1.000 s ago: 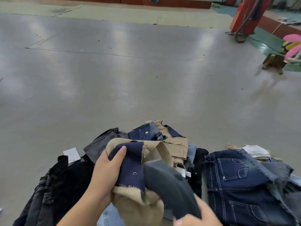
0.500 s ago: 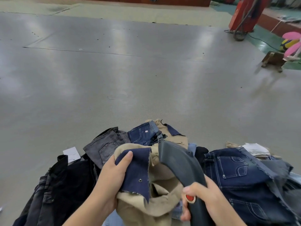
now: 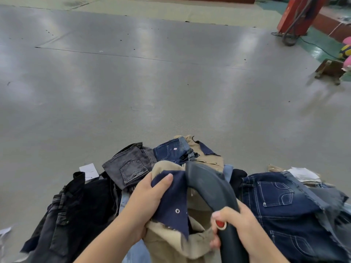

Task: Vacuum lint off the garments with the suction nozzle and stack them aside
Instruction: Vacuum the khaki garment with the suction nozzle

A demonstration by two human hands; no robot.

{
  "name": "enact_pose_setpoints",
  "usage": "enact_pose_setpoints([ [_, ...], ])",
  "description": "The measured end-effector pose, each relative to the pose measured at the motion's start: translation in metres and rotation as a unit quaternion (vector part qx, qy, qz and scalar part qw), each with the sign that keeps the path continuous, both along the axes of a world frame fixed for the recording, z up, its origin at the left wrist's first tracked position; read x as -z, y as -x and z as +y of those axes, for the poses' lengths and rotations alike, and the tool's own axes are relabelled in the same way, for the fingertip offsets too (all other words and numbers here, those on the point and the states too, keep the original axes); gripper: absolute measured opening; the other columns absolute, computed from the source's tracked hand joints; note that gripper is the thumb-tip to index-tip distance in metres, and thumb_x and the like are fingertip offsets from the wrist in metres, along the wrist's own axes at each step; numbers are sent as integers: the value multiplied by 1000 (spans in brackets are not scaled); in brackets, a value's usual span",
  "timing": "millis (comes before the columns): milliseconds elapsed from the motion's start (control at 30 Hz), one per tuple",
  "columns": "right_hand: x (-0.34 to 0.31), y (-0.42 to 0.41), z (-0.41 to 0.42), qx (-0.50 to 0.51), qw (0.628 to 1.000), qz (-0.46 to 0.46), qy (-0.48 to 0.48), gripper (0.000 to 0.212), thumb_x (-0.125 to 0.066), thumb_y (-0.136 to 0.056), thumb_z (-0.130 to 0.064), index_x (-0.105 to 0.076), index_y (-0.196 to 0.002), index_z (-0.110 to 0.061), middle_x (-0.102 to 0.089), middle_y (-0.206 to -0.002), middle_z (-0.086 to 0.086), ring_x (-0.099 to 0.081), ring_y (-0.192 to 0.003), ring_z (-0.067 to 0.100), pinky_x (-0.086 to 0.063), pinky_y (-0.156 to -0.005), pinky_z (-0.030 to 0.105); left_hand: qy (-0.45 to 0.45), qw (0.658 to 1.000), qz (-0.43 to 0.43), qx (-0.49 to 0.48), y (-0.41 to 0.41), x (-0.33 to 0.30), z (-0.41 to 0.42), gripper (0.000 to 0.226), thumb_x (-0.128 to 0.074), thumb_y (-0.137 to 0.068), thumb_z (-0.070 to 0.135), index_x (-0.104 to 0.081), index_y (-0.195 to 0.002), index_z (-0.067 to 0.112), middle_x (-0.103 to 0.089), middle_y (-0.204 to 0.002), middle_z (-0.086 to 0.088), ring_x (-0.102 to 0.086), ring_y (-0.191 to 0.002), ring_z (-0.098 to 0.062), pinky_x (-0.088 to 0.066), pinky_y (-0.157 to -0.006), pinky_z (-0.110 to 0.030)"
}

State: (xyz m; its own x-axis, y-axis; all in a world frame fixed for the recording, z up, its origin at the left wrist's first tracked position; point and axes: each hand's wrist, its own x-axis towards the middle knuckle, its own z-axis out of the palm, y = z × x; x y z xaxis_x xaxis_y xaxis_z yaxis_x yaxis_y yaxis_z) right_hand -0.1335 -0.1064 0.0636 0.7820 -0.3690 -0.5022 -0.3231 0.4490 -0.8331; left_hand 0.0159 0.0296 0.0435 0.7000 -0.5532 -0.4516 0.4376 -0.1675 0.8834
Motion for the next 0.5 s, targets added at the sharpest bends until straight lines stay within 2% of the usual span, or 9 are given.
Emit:
enact_pose_setpoints([
  [67, -2, -1, -10, 67, 997, -5, -22, 25, -74, -38, -15, -56, -52, -5, -48, -55, 21, -46, -38, 26, -46, -43, 33, 0, 1000, -9, 18, 1, -2, 4, 15, -62, -90, 30, -67, -103, 24, -75, -94, 0, -72, -89, -18, -55, -72, -31],
  [133, -5, 2, -18, 107, 994, -9, -22, 28, -75, -41, -12, -53, -56, -5, -47, -58, 20, -45, -40, 27, -46, -44, 34, -15, 1000, 18, 13, -4, -5, 0, 17, -62, -91, 30, -66, -104, 20, -75, -99, -2, -71, -92, -17, -54, -71, -27],
  [200, -9, 6, -21, 106, 994, -11, -4, 33, -75, -43, -12, -50, -64, -3, -47, -60, 19, -46, -42, 28, -46, -45, 35, -14, 996, 93, -4, -6, -5, 3, 23, -56, -96, 27, -64, -93, 5, -69, -115, -16, -66, -106, -25, -49, -63, -15],
  [233, -8, 8, -19, 102, 995, -19, 3, 32, -74, -44, -7, -50, -66, -2, -47, -61, 20, -46, -43, 28, -46, -46, 36, -19, 993, 118, -10, -7, -2, 4, 30, -53, -97, 26, -63, -89, -1, -65, -119, -21, -63, -109, -30, -47, -63, -13],
  [300, -8, 10, -11, 81, 996, -37, 20, 25, -71, -51, -5, -54, -69, -4, -47, -60, 23, -47, -44, 30, -47, -47, 40, -19, 982, 185, -45, -7, -3, -3, 30, -57, -91, 29, -69, -94, 3, -71, -102, -20, -66, -93, -31, -47, -70, -27],
  [367, -8, 14, -5, 33, 997, -55, 37, 33, -72, -47, -11, -58, -76, -7, -49, -60, 25, -49, -45, 31, -49, -51, 44, 8, 971, 220, -93, -7, 1, -5, 23, -59, -90, 27, -69, -101, 10, -73, -86, -12, -65, -75, -28, -48, -69, -32],
  [433, -13, 17, 0, 4, 996, -73, 45, 41, -73, -45, -15, -60, -84, -10, -51, -60, 25, -50, -46, 33, -50, -55, 47, 15, 974, 200, -109, -7, 2, -6, 23, -58, -93, 26, -65, -109, 11, -70, -87, -10, -63, -67, -25, -49, -59, -30],
  [500, -18, 22, 1, -7, 994, -93, 50, 49, -72, -50, -7, -59, -97, -8, -49, -59, 27, -50, -44, 37, -50, -51, 44, 18, 982, 147, -121, -7, 5, -8, 23, -56, -95, 33, -66, -104, 14, -73, -86, -6, -67, -67, -24, -52, -52, -32],
])
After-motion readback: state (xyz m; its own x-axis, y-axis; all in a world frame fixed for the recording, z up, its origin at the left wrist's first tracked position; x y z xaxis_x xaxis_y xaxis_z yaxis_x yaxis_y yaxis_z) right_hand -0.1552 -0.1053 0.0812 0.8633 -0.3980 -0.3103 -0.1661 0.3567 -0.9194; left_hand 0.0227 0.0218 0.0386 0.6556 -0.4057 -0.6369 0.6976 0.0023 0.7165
